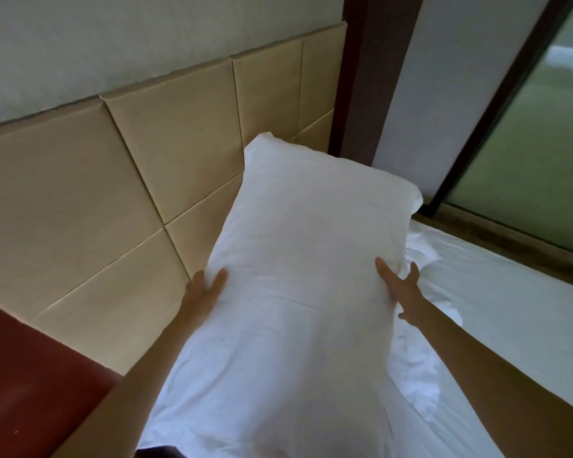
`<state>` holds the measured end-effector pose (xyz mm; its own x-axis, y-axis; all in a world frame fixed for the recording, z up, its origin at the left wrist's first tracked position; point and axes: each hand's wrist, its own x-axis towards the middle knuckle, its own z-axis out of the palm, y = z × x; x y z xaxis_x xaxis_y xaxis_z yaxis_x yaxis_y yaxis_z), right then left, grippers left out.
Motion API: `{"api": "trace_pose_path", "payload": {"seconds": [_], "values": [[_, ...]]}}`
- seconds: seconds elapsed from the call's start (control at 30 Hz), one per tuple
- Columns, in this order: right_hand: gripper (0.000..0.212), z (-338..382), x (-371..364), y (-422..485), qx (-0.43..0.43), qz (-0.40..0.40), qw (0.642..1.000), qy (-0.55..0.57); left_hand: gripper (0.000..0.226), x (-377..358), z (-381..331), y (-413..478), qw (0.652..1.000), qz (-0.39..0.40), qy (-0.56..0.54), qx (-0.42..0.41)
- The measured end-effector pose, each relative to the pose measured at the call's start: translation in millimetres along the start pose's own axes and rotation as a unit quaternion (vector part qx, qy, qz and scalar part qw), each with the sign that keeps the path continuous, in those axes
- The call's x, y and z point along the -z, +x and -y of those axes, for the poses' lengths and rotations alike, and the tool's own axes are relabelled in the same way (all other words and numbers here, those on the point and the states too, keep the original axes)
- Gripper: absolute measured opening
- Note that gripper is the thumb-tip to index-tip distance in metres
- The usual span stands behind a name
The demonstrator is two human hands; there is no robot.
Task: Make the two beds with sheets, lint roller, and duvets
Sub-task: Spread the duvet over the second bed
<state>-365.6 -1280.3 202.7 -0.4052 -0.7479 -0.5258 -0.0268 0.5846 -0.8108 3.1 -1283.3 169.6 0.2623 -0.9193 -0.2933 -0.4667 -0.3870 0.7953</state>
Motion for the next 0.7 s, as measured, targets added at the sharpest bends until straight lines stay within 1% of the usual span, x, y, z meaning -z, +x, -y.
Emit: {"api": "trace_pose_path", "payload": {"seconds": [0.07, 0.1, 0.17, 0.23, 0.27, 0.3, 0.37, 0.4, 0.47, 0.5, 0.6, 0.67, 0.7], "values": [[0.110, -7, 3, 5, -0.047, 0.030, 0.998, 0.003, 0.111, -7, -8, 27, 0.999, 0.030, -0.028, 0.028], [0.114, -9, 4, 8, -0.064, 0.052, 0.997, -0.010, 0.113, -11, -13, 38, 0.997, 0.040, -0.043, 0.046], [0.122, -10, 4, 16, -0.105, 0.088, 0.990, -0.037, 0.102, -19, -21, 54, 0.992, 0.056, -0.073, 0.084], [0.119, -12, -1, 24, -0.136, 0.107, 0.984, -0.032, 0.088, -26, -22, 68, 0.988, 0.075, -0.092, 0.101], [0.117, -15, -6, 30, -0.139, 0.115, 0.983, -0.017, 0.088, -28, -19, 74, 0.986, 0.083, -0.092, 0.113], [0.113, -18, -10, 36, -0.136, 0.122, 0.983, -0.002, 0.093, -31, -13, 83, 0.985, 0.091, -0.086, 0.121], [0.108, -26, -20, 47, -0.096, 0.135, 0.985, 0.036, 0.113, -37, 3, 100, 0.980, 0.111, -0.072, 0.148], [0.109, -31, -25, 54, -0.076, 0.127, 0.988, 0.044, 0.123, -43, 21, 116, 0.978, 0.110, -0.066, 0.165], [0.114, -43, -32, 71, -0.053, 0.084, 0.994, 0.034, 0.139, -58, 44, 139, 0.972, 0.109, -0.063, 0.197], [0.114, -51, -34, 81, -0.039, 0.073, 0.996, 0.036, 0.141, -62, 42, 143, 0.969, 0.117, -0.071, 0.204], [0.115, -61, -44, 104, -0.023, 0.043, 0.998, 0.043, 0.119, -77, 29, 144, 0.967, 0.123, -0.079, 0.209], [0.117, -66, -46, 109, -0.031, 0.022, 0.998, 0.053, 0.111, -88, 34, 148, 0.968, 0.127, -0.056, 0.210], [0.119, -68, -45, 110, -0.040, 0.010, 0.998, 0.046, 0.107, -90, 33, 146, 0.971, 0.127, -0.054, 0.194]]}}
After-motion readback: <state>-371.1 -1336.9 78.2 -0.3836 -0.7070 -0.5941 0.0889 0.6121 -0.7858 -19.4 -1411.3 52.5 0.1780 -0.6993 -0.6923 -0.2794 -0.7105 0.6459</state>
